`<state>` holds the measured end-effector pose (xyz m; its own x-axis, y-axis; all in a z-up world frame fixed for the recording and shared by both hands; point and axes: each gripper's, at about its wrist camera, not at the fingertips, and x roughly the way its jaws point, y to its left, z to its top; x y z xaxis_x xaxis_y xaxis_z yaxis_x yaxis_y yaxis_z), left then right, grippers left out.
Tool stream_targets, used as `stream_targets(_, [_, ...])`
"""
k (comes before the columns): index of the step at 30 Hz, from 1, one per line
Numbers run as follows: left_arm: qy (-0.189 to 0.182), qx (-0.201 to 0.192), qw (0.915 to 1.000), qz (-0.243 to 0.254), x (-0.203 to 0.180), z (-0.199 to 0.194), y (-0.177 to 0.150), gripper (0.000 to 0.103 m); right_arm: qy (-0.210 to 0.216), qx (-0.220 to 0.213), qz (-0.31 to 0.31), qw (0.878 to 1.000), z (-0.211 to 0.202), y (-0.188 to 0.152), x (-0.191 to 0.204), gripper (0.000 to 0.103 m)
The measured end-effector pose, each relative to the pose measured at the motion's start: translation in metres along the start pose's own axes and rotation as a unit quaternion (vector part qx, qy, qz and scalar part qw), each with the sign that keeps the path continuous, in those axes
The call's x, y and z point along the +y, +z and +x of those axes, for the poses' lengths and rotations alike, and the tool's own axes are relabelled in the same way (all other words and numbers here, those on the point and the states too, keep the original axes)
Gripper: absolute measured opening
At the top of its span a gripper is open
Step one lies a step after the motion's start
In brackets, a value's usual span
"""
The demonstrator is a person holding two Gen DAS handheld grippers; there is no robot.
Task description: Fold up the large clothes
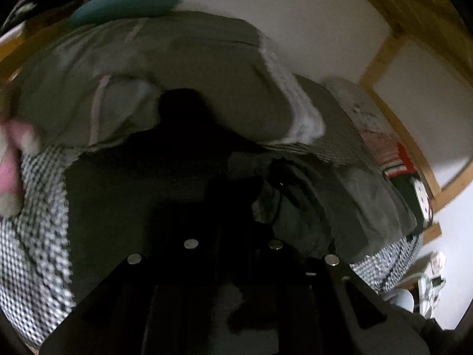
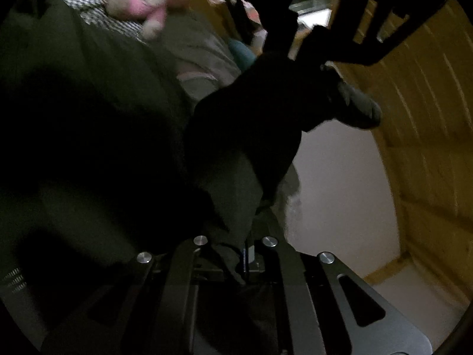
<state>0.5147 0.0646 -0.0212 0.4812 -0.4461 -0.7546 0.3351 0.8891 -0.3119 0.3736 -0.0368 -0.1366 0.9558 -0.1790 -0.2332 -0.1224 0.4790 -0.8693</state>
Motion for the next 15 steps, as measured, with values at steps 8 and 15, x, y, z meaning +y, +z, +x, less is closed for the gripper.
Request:
stream_targets(8, [0.13, -0.015, 0.9892, -0.067, 0.108, 0.004, -0.027, 0.052, 0.078, 0.028, -0.051, 0.995, 0.014, 0.042, 0.083, 0.006])
stream_targets(15, [0.012, -0.074, 0.996, -0.049, 0.07, -0.031, -0.012, 0.09, 0.074, 0.031, -0.038, 0.996, 0.011, 0.061, 0.091, 0.007])
